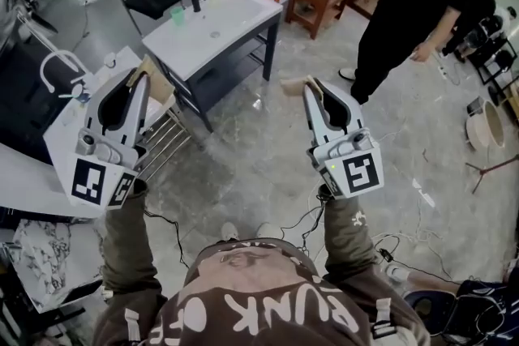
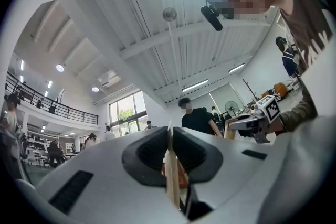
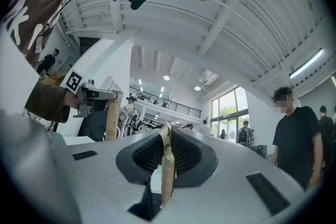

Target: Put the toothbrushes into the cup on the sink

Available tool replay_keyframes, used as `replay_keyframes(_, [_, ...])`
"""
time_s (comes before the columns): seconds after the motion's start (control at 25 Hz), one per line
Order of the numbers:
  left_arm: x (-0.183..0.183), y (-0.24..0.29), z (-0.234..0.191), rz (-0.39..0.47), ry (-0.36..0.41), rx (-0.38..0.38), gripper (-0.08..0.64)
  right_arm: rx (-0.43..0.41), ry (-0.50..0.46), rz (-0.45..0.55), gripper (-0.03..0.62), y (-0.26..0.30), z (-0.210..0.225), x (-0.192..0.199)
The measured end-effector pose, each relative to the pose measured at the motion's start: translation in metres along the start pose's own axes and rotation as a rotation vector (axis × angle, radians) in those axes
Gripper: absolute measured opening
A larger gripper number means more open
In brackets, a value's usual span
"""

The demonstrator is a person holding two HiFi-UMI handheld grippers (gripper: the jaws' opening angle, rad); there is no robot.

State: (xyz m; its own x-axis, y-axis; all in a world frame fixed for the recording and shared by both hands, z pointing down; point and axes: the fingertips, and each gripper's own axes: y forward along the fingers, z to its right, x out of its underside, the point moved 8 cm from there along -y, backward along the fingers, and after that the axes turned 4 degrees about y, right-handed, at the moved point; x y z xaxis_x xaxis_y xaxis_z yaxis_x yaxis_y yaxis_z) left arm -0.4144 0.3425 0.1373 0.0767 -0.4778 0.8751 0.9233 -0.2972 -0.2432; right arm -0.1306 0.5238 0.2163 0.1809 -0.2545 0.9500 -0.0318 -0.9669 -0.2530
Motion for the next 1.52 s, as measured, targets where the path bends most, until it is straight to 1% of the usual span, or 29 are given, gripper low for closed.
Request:
replay_keyframes(0.36, [-0.001, 0.015, 0.037, -0.042, 0.014, -0.027, 0.035, -0.047, 0.007, 0.018, 0.044, -0.016, 0.034, 0.009])
replay_keyframes(0.52, [0.007, 0.026, 0.039, -0.067, 0.013, -0.03, 0.035, -0.058, 0.019, 0.014, 0.044, -0.01, 0.047, 0.018])
replay_keyframes(0.72, [0.025, 0.055, 0.034, -0.078, 0.008, -0.031, 0.035, -0.071, 0.023, 0.008, 0.044, 0.01, 0.07, 0.033])
replay_keyframes(1.0, [0.079, 0.11, 0.003, -0.061, -0.016, -0.048, 0.035, -0.086, 0.007, -0.014, 0.043, 0.069, 0.11, 0.066])
replay_keyframes(1.16, [0.111, 0.15, -0.027, -0.059, -0.032, -0.06, 0.035, -0.095, 0.009, -0.035, 0.043, 0.122, 0.139, 0.085])
replay_keyframes(1.24, [0.125, 0.167, -0.045, -0.059, -0.026, -0.067, 0.035, -0.105, 0.004, -0.043, 0.043, 0.151, 0.149, 0.092])
replay_keyframes(1.36, [0.143, 0.188, -0.073, -0.055, -0.018, -0.078, 0.035, -0.116, 0.0, -0.044, 0.043, 0.196, 0.16, 0.097])
replay_keyframes(1.52, [0.165, 0.209, -0.105, -0.056, -0.031, -0.089, 0.035, -0.141, -0.002, -0.041, 0.043, 0.247, 0.168, 0.104])
